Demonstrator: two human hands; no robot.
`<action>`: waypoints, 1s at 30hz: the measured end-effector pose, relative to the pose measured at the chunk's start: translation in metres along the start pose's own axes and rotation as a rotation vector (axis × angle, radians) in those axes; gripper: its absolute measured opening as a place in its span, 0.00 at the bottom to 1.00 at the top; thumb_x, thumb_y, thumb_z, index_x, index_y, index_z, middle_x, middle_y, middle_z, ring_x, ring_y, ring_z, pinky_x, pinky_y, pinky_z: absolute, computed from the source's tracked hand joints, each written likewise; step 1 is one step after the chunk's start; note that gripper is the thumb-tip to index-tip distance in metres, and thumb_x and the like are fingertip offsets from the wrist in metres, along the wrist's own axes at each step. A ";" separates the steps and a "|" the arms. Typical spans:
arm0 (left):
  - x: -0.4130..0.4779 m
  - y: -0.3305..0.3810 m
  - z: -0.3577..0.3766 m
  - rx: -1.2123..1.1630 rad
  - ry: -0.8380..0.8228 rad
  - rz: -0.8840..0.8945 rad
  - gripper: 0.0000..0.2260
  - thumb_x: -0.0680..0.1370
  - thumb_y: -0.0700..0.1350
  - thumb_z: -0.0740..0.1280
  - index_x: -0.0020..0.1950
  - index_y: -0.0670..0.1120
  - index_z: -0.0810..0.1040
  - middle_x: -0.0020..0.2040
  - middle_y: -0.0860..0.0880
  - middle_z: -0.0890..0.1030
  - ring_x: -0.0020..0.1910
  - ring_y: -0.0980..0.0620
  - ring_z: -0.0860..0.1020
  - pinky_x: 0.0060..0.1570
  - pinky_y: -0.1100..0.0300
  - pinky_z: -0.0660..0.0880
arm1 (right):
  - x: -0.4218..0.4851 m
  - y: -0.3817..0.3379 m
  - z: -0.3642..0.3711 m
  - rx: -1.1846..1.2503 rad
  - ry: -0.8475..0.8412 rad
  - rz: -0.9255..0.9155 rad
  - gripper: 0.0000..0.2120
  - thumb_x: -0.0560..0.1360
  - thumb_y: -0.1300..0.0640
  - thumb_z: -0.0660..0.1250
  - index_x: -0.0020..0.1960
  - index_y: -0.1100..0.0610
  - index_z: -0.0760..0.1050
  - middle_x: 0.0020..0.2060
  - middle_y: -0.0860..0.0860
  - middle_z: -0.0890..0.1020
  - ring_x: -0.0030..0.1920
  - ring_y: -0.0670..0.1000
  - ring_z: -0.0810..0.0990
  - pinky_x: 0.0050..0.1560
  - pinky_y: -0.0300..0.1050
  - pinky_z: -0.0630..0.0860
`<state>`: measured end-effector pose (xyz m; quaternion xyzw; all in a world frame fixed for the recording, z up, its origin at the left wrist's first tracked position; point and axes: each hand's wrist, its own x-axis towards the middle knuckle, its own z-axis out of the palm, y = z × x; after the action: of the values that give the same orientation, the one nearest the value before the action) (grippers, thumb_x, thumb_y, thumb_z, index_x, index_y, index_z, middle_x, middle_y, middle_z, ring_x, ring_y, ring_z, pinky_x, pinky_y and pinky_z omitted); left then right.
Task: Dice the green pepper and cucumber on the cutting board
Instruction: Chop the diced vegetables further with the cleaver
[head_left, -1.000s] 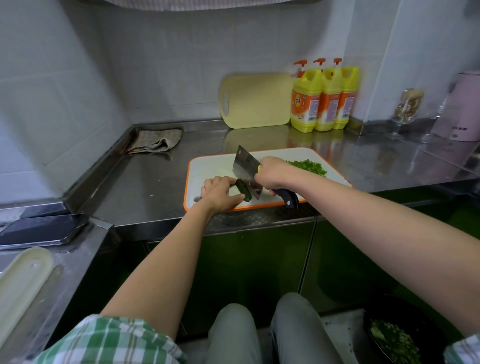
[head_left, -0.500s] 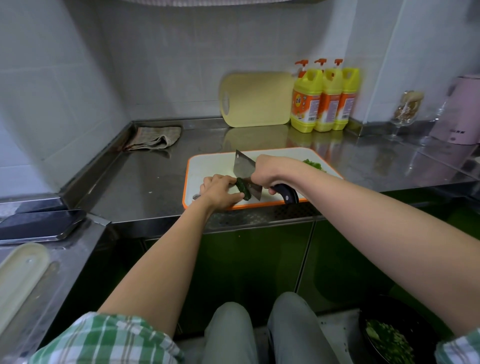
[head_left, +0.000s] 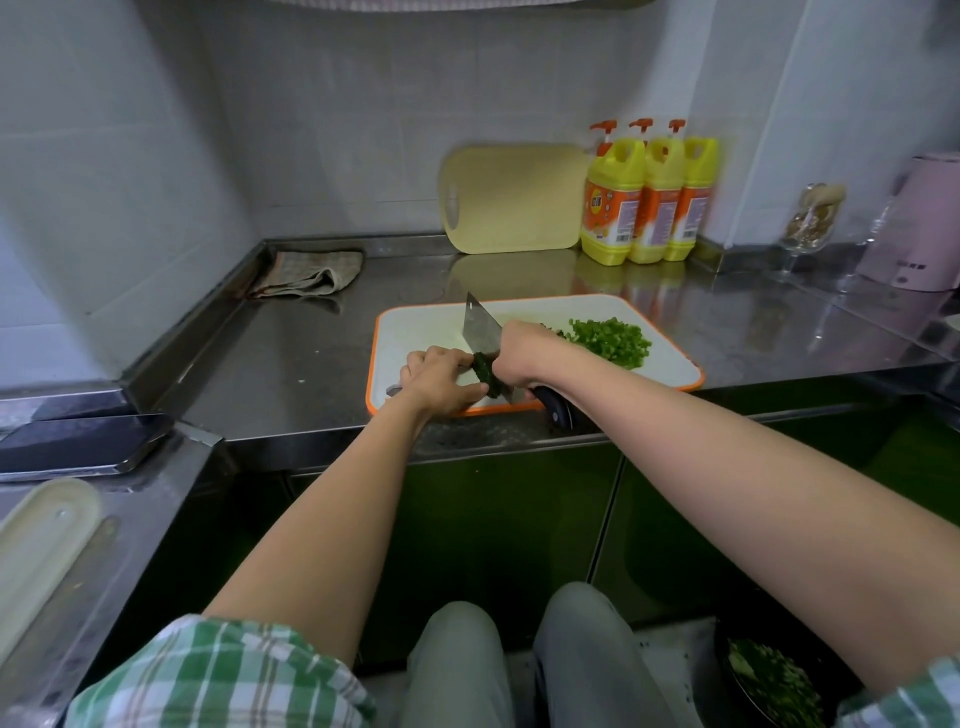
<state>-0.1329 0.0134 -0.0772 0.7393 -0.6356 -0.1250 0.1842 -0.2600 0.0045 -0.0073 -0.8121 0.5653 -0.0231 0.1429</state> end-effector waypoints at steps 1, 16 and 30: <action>0.001 -0.001 0.000 0.000 -0.001 -0.001 0.24 0.78 0.55 0.66 0.73 0.52 0.68 0.71 0.44 0.67 0.69 0.41 0.60 0.64 0.50 0.61 | 0.002 0.000 0.002 0.009 0.012 0.002 0.03 0.76 0.63 0.64 0.45 0.64 0.72 0.30 0.55 0.75 0.28 0.52 0.74 0.28 0.43 0.71; 0.001 -0.001 -0.001 -0.018 -0.009 0.000 0.25 0.78 0.55 0.65 0.74 0.51 0.67 0.72 0.45 0.66 0.70 0.42 0.59 0.64 0.50 0.60 | 0.018 0.027 0.005 0.160 0.070 0.086 0.07 0.78 0.65 0.59 0.42 0.63 0.71 0.29 0.55 0.76 0.27 0.51 0.76 0.30 0.42 0.73; 0.001 -0.002 0.002 -0.003 0.038 0.005 0.24 0.78 0.55 0.66 0.72 0.49 0.70 0.69 0.44 0.70 0.68 0.41 0.62 0.63 0.50 0.63 | 0.006 0.016 -0.005 0.169 0.000 0.008 0.10 0.78 0.65 0.56 0.38 0.62 0.69 0.29 0.56 0.75 0.28 0.53 0.76 0.31 0.43 0.72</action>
<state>-0.1320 0.0121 -0.0797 0.7398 -0.6335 -0.1116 0.1975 -0.2734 -0.0076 -0.0073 -0.7947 0.5647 -0.0701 0.2112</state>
